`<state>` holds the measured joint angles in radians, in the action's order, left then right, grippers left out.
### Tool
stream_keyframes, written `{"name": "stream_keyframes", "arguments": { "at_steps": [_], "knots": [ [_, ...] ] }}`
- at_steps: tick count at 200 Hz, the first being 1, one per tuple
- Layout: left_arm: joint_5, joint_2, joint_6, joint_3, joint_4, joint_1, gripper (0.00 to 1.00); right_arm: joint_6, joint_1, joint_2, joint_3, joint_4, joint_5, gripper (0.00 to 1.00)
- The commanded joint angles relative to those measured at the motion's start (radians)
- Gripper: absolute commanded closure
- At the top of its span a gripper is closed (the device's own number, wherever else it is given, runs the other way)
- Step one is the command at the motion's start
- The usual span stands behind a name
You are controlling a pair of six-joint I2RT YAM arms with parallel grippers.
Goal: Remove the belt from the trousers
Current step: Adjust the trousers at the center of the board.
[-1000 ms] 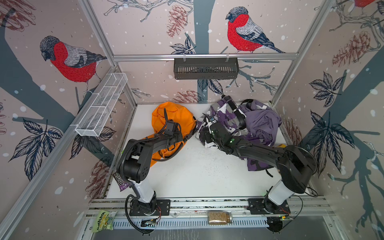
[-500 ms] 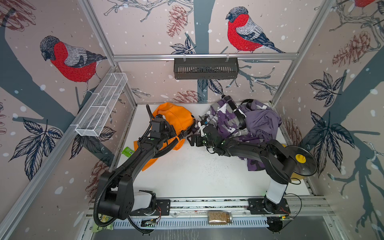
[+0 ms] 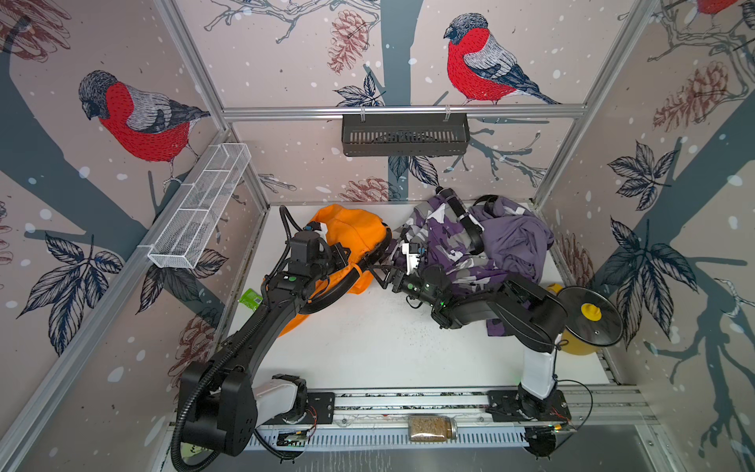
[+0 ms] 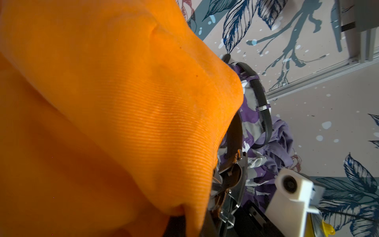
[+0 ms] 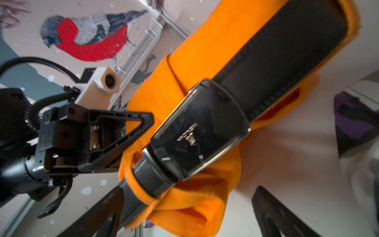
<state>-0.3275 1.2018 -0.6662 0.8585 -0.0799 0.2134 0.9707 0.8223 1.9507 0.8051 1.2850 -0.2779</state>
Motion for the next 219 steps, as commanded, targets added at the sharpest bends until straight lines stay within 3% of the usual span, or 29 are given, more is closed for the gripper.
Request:
{"name": "stream_keyframes", "arguments": {
  "at_steps": [1,62,79,99,127,131,145,157,168,187,206,219],
  "knots": [
    [-0.079,-0.016,-0.013,0.023,0.101,0.0,1.0,0.062,-0.015,0.027,0.035,0.237,-0.139,0.01],
    [-0.122,-0.037,-0.041,-0.053,0.182,0.072,1.0,0.078,-0.036,0.077,0.168,0.118,-0.171,0.01],
    [-0.114,-0.045,-0.064,-0.094,0.225,0.084,1.0,0.102,-0.061,0.09,0.208,0.098,-0.202,0.2],
    [-0.11,-0.039,-0.069,-0.117,0.247,0.095,1.0,0.089,-0.103,0.059,0.242,-0.007,-0.251,0.51],
    [-0.077,-0.07,-0.034,-0.085,0.201,0.096,1.0,-0.133,-0.176,-0.03,0.415,-0.487,-0.363,0.93],
    [-0.067,-0.077,-0.023,-0.074,0.185,0.095,0.89,-0.186,-0.187,-0.036,0.459,-0.585,-0.376,0.95],
    [-0.019,-0.111,0.012,-0.023,0.117,0.092,0.33,-0.376,-0.229,-0.045,0.638,-0.912,-0.403,0.97],
    [0.043,-0.154,0.045,0.017,0.067,0.09,0.08,-0.511,-0.27,-0.028,0.818,-1.184,-0.415,0.98],
    [0.126,-0.206,0.076,0.041,0.027,0.088,0.01,-0.616,-0.309,-0.002,0.991,-1.394,-0.424,0.98],
    [0.253,-0.292,0.127,0.074,-0.022,0.069,0.0,-0.774,-0.351,0.053,1.321,-1.736,-0.426,0.98],
    [0.288,-0.305,0.176,0.151,-0.114,0.029,0.0,-0.877,-0.351,0.103,1.643,-1.99,-0.4,0.98],
    [0.302,-0.299,0.2,0.197,-0.144,0.012,0.0,-0.894,-0.341,0.113,1.781,-2.069,-0.411,0.98]
  ]
}}
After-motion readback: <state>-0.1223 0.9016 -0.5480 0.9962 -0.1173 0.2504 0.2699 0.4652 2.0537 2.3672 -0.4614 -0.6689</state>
